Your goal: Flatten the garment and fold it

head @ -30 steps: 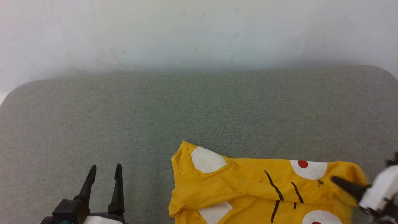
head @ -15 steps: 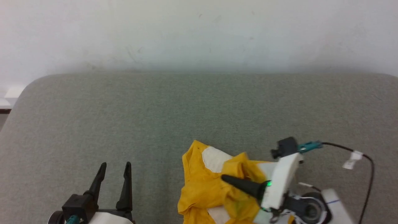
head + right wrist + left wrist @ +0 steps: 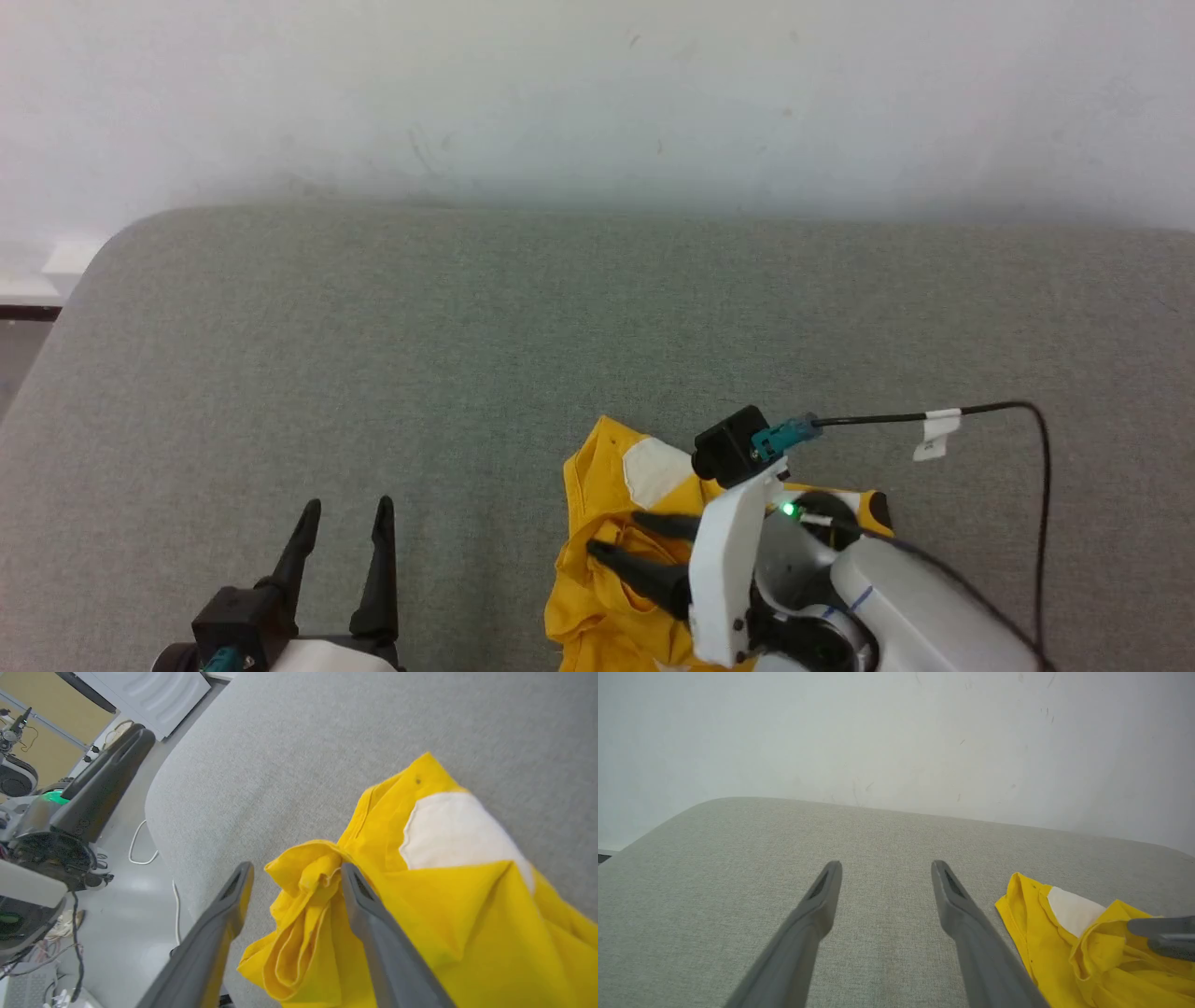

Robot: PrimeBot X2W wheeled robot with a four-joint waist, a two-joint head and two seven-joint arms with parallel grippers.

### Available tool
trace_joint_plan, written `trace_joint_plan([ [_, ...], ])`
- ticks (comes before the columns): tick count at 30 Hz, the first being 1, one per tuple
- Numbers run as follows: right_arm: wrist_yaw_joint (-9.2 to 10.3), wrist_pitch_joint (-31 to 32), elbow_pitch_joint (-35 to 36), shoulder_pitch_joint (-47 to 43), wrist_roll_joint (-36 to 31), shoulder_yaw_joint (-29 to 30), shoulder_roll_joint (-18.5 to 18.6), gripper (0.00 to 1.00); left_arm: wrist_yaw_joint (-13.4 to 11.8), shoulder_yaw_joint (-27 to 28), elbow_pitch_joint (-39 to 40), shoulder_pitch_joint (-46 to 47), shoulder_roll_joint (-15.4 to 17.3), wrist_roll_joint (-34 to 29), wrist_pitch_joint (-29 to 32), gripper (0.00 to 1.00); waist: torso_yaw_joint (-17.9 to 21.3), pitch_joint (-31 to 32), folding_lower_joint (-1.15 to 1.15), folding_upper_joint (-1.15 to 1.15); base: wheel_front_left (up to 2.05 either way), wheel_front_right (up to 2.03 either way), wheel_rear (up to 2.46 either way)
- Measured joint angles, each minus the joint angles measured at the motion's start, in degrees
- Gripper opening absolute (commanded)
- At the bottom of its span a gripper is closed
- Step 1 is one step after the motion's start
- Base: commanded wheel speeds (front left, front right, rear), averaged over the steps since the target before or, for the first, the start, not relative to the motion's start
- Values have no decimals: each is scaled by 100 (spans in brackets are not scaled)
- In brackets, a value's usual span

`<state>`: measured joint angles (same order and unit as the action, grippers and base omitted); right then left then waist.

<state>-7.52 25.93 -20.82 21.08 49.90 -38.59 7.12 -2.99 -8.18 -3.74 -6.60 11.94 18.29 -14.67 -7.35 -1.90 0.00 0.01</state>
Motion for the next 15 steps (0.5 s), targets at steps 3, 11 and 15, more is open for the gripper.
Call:
trace_joint_plan([
  [3,-1,-443,381,236,-589,-417,458,100,0,10,-49,-2,-7,16,0,100,64,50,0,0,0,0,0],
  [11,-1,-1851,1190,-105,-2225,806,1106,100,-16,86,-59,-14,-12,30,-1,100,295,190,0,0,0,0,0],
  [15,-1,-2253,1669,-874,-2788,1918,1109,100,-59,143,-36,-38,-32,34,-4,100,430,213,0,0,0,0,0],
])
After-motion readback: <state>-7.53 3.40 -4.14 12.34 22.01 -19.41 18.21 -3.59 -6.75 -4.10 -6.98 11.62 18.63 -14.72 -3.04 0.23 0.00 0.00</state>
